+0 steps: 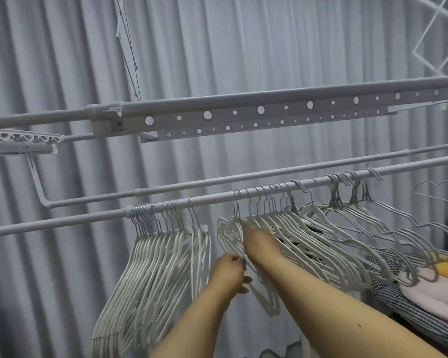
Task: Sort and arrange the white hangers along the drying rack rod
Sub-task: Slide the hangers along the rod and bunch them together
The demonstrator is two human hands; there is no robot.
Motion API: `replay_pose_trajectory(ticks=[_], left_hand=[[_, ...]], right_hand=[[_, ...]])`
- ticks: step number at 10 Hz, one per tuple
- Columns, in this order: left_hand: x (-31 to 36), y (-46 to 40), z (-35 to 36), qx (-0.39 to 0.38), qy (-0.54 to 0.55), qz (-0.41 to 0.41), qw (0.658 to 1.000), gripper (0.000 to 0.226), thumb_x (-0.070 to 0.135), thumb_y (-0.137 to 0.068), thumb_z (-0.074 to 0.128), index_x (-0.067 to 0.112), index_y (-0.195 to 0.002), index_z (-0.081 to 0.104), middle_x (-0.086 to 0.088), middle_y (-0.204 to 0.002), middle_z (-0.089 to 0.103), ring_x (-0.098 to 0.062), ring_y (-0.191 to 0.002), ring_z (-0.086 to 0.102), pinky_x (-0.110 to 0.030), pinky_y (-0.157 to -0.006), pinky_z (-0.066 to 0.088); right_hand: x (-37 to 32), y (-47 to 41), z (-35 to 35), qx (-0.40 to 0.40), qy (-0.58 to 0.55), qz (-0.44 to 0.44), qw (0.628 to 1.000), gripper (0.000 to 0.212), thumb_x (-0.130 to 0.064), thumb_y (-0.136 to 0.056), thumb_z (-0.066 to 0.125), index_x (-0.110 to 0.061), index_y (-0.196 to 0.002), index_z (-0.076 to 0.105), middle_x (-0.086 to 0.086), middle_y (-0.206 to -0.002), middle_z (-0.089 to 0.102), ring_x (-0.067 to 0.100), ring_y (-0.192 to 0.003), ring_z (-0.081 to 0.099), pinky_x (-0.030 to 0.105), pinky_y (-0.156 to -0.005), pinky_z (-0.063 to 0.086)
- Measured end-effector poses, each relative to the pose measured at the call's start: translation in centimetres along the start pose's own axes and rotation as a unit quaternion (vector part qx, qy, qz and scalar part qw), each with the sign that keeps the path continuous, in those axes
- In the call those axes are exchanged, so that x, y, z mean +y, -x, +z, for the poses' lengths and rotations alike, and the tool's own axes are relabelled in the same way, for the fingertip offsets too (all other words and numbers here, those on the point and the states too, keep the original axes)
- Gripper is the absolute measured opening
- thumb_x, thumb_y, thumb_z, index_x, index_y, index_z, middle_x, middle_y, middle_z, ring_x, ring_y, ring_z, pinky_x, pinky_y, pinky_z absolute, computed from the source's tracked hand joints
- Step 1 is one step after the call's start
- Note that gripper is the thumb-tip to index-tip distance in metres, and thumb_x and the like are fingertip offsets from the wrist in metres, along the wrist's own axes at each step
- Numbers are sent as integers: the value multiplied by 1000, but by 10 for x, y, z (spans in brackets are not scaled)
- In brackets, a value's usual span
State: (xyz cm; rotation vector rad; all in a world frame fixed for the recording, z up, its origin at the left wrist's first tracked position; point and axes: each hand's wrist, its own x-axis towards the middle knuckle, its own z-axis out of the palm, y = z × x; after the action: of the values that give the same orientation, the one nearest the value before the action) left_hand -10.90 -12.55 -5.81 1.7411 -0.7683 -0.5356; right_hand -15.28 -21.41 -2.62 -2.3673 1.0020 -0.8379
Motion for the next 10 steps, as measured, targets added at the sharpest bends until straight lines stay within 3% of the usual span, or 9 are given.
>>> replay_pose_trajectory(ticks=[1,2,3,4,5,6,8,9,10], left_hand=[[1,3,3,-21,14,-1,1000,24,21,-99,44,9,-87,61,-6,-77,63,-15,-54,58,-21,-47,40],[0,3,6,-4,12,11,1000,23,15,-96,46,7,-78,57,-6,-61,59,-13,-43,47,-20,-44,30],[-2,0,8,48,16,10,999,27,16,-95,49,4,-72,56,-7,-51,51,-14,-35,40,-21,-42,27],[-1,-3,5,103,5,19,995,34,16,-93,48,6,-61,55,-6,-47,47,-18,-39,39,-25,-46,29],[10,-12,-2,119,67,8,991,29,14,-91,49,6,-64,58,-9,-55,52,-21,-45,43,-25,-48,33],[26,-21,-12,125,148,-17,981,20,15,-90,49,6,-76,60,-5,-55,53,-17,-43,43,-21,-47,35],[33,-5,-19,85,208,-84,971,23,21,-88,54,10,-68,52,-3,-52,45,-10,-35,31,-12,-35,24],[38,14,-25,36,203,-122,971,35,27,-88,54,15,-56,46,-2,-49,45,-9,-33,34,-12,-33,24],[45,26,-38,7,216,-147,965,33,31,-84,59,12,-59,48,-4,-50,48,-8,-33,39,-11,-31,27]], right_hand=[[0,1,-1,-27,-96,16,995,66,-48,-101,10,-8,-112,62,17,-108,65,29,-100,60,37,-88,43],[-4,3,-1,-26,-171,26,985,73,-61,-95,11,-9,-96,63,18,-93,63,27,-88,58,40,-94,46],[-5,6,-2,-44,-220,23,974,77,-60,-96,14,-4,-105,66,19,-105,66,33,-104,61,45,-99,44],[-5,8,-5,-67,-265,18,962,75,-64,-94,15,-8,-101,64,13,-100,59,33,-109,59,48,-102,43],[-5,10,-10,-80,-245,2,966,71,-58,-97,14,-8,-100,64,19,-106,65,33,-107,60,44,-101,43],[-1,11,-13,-84,-230,2,970,71,-55,-99,14,-7,-117,63,17,-120,63,29,-114,57,35,-99,40],[3,7,-8,-90,-219,22,971,66,-53,-100,18,-7,-110,64,13,-112,65,28,-105,59,34,-90,42],[6,2,3,-103,-213,12,972,54,-42,-102,24,-5,-112,61,17,-113,63,31,-106,59,36,-93,44],[3,4,7,-100,-182,32,978,45,-36,-102,21,-10,-106,58,15,-106,61,28,-96,57,36,-83,43]])
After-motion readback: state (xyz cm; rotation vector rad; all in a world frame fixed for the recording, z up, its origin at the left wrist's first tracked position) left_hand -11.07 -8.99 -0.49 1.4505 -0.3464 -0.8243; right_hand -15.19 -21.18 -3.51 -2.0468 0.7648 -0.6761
